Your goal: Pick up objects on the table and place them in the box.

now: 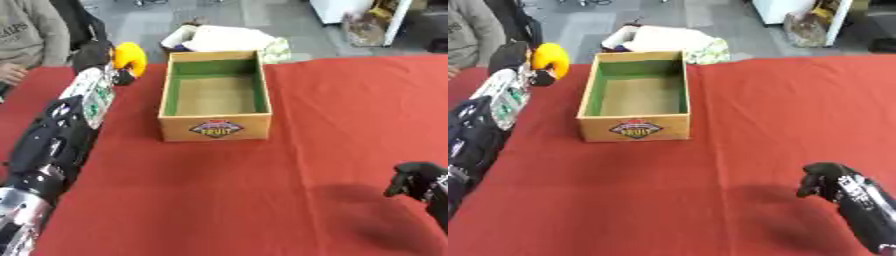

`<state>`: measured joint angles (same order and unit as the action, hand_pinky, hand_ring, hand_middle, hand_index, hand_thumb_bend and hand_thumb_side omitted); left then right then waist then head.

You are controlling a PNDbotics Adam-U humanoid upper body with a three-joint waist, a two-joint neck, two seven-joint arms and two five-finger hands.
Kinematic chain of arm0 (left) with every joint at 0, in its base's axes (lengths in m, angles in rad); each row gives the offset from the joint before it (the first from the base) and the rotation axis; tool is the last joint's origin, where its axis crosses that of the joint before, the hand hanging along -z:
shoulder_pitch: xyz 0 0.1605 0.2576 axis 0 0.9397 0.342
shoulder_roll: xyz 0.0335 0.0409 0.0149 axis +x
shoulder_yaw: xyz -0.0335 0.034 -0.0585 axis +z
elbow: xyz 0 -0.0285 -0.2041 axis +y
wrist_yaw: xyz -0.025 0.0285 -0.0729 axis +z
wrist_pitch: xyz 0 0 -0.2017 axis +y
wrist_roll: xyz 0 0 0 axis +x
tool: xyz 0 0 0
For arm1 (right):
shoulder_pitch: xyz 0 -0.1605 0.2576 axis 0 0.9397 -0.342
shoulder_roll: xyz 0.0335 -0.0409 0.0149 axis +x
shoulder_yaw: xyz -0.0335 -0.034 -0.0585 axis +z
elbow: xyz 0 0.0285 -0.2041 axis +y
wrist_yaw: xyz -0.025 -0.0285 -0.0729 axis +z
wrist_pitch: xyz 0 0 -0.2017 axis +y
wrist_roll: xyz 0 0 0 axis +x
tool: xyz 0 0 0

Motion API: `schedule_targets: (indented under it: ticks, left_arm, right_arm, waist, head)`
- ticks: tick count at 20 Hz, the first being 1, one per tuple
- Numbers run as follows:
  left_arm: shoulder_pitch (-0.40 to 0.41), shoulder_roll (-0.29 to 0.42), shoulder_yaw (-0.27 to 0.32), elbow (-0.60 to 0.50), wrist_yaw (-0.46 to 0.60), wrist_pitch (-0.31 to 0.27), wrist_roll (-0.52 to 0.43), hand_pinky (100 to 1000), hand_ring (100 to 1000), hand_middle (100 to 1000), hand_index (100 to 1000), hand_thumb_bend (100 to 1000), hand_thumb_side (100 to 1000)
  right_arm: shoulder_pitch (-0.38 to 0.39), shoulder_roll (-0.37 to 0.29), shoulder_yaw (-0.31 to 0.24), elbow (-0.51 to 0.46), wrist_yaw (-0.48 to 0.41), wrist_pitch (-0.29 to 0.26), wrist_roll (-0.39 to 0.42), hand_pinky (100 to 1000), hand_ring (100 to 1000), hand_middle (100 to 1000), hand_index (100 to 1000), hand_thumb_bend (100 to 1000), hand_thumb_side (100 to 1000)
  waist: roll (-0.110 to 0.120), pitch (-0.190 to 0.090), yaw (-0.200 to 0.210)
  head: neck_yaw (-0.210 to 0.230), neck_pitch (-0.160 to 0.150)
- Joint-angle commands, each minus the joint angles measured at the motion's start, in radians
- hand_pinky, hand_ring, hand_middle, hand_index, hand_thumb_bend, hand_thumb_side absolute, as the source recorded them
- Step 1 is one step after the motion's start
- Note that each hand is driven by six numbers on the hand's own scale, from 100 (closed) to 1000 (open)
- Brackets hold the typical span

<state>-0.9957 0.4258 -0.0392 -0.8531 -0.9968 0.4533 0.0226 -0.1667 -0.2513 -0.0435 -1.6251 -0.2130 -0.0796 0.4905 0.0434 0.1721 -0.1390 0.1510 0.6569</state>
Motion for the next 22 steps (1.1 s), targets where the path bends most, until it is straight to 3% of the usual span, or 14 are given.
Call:
schedule_targets:
  ticks: [1, 8, 9, 10, 15, 16, 17, 20, 22]
  left_arm:
    - [-0.032, 0.038, -0.030, -0.089, 0.024, -0.039, -0.007, 527, 404, 366, 179, 100, 263]
    - [-0.049, 0.011, -0.125, -0.207, -0.025, -0.124, -0.122, 544, 419, 379, 182, 100, 258]
    - [-0.051, 0.004, -0.138, -0.215, -0.033, -0.133, -0.140, 547, 422, 381, 183, 100, 206]
    - [-0.052, -0.003, -0.149, -0.218, -0.041, -0.140, -0.158, 548, 423, 382, 183, 100, 255]
    - [-0.043, -0.039, -0.188, -0.202, -0.059, -0.160, -0.212, 558, 438, 397, 194, 100, 249]
    - [-0.041, -0.043, -0.195, -0.196, -0.064, -0.165, -0.225, 561, 441, 396, 195, 100, 129]
    - [-0.037, -0.047, -0.201, -0.189, -0.069, -0.170, -0.241, 565, 445, 403, 197, 100, 247]
    - [-0.028, -0.058, -0.210, -0.169, -0.080, -0.176, -0.283, 578, 463, 426, 240, 100, 244]
    - [-0.022, -0.064, -0.215, -0.154, -0.082, -0.183, -0.320, 593, 481, 450, 320, 100, 244]
  right_arm:
    - [-0.010, -0.010, -0.006, -0.009, 0.002, 0.001, 0.001, 606, 560, 539, 710, 100, 745]
    - [-0.011, -0.010, -0.004, -0.008, 0.003, 0.000, 0.003, 606, 560, 538, 710, 100, 745]
    - [-0.012, -0.010, -0.004, -0.007, 0.003, 0.000, 0.003, 606, 560, 538, 710, 100, 744]
    - [-0.013, -0.009, -0.003, -0.007, 0.003, 0.000, 0.004, 606, 560, 538, 710, 100, 745]
    - [-0.015, -0.009, -0.003, -0.007, 0.004, -0.002, 0.004, 606, 559, 538, 710, 100, 744]
    - [-0.016, -0.009, -0.003, -0.006, 0.003, -0.002, 0.004, 606, 559, 538, 710, 100, 739]
    - [-0.017, -0.008, -0.003, -0.006, 0.003, -0.002, 0.004, 606, 559, 538, 710, 100, 745]
    - [-0.017, -0.008, -0.002, -0.006, 0.004, -0.002, 0.006, 607, 559, 538, 710, 100, 745]
    - [-0.018, -0.007, -0.002, -0.006, 0.004, -0.002, 0.006, 607, 559, 538, 710, 100, 745]
  waist:
    - [-0.002, -0.019, 0.000]
    - [-0.004, -0.018, -0.004]
    - [-0.004, -0.017, -0.005]
    - [-0.005, -0.016, -0.005]
    - [-0.007, -0.012, -0.008]
    - [-0.007, -0.012, -0.009]
    - [-0.007, -0.012, -0.009]
    - [-0.006, -0.011, -0.008]
    - [-0.007, -0.011, -0.008]
  head:
    - [0.000, -0.011]
    - [0.004, -0.007]
    - [0.005, -0.007]
    - [0.005, -0.007]
    - [0.007, -0.006]
    - [0.007, -0.006]
    - [0.007, -0.007]
    - [0.007, -0.007]
    - [0.004, -0.008]
